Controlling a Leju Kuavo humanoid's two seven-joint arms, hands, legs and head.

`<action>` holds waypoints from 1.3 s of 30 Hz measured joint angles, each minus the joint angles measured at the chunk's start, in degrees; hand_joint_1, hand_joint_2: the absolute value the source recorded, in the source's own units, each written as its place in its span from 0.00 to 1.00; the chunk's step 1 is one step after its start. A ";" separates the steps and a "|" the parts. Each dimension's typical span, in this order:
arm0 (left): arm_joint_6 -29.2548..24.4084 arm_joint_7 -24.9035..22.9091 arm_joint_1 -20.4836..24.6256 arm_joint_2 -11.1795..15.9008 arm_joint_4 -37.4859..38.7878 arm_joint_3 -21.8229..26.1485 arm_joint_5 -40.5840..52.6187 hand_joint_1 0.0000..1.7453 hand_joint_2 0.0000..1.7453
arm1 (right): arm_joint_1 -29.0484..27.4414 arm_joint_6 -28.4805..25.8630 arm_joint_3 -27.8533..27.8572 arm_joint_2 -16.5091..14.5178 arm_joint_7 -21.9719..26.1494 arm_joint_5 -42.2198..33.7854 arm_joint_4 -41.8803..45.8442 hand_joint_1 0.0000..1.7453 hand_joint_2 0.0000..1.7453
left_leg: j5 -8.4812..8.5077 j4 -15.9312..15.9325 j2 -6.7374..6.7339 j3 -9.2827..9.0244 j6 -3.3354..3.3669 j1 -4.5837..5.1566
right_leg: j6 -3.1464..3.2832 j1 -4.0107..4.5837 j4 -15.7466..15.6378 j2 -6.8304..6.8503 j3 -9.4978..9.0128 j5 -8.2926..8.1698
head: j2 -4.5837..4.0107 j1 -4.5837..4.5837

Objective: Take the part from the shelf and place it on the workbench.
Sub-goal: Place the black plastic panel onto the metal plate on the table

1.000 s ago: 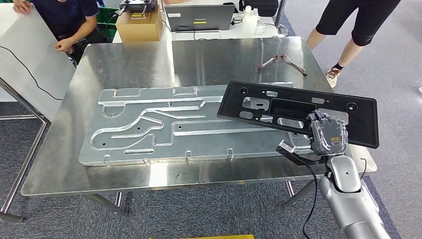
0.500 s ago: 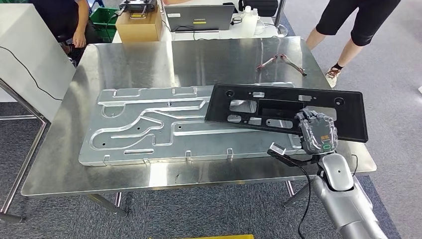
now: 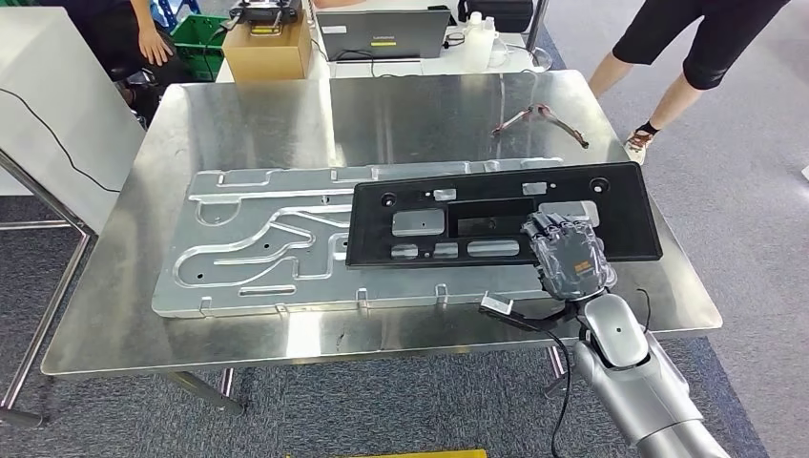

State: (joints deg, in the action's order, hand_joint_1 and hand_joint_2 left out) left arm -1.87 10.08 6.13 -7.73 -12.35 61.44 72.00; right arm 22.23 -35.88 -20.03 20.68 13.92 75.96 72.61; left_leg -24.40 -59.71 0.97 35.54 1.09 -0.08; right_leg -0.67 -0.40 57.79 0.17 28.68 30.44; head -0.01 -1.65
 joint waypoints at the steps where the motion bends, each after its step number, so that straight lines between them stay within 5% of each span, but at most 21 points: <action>1: -0.02 0.00 0.00 -0.01 0.00 -0.05 0.00 0.00 1.00 | 0.00 -0.01 -0.40 0.00 0.00 -0.02 0.20 1.00 1.00 | 0.00 0.00 0.00 0.00 0.00 0.00 | 0.00 0.00 0.00 0.00 0.00 0.00 | 0.00 0.00; 13: 0.25 0.04 -0.06 -0.03 0.00 -0.09 -0.23 0.00 1.00 | -0.01 -0.73 -2.69 0.02 0.46 -0.92 0.97 1.00 1.00 | 0.00 0.00 0.00 0.00 0.00 0.00 | 0.00 0.00 0.00 0.00 0.02 0.00 | 0.01 0.01; 17: 0.59 0.20 -0.13 -0.03 0.00 -0.09 -0.50 0.00 1.00 | -0.09 -0.79 -2.79 0.02 0.42 -1.39 1.00 0.00 1.00 | 0.00 0.00 -0.01 0.00 0.00 0.00 | 0.00 0.00 0.00 -0.01 0.02 0.00 | 0.00 0.01; 22: 0.34 -0.06 -0.15 -0.03 0.00 -0.13 -0.25 0.00 1.00 | -0.10 -1.05 -2.79 0.02 0.37 -1.63 1.01 0.00 1.00 | 0.00 0.00 -0.01 -0.03 0.00 0.00 | 0.00 0.00 0.00 -0.02 0.02 0.00 | 0.00 0.01; 26: -0.34 -0.47 -0.22 -0.03 0.00 -0.13 -0.16 0.00 0.00 | -0.22 -1.13 -2.79 0.02 0.35 -1.67 1.03 0.00 1.00 | 0.00 0.00 -0.01 -0.05 0.00 0.00 | 0.00 -0.01 0.00 -0.02 0.03 0.00 | 0.00 0.01; 39: -0.95 0.15 -0.78 -0.03 0.00 -0.13 -0.56 0.00 0.00 | -0.88 -1.13 -2.69 0.02 0.33 -1.90 1.04 0.00 1.00 | 0.00 0.00 -0.02 -0.09 0.00 0.00 | 0.00 -0.01 -0.01 -0.02 0.01 0.00 | 0.01 0.01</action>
State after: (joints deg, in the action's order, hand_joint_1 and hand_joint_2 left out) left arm -2.82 10.23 5.35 -7.76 -12.35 61.31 71.44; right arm 21.35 -37.02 -22.72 20.70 14.25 74.07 73.66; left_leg -24.40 -59.72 0.95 35.45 1.09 -0.08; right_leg -0.67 -0.40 57.78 0.15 28.70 30.44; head 0.00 -1.64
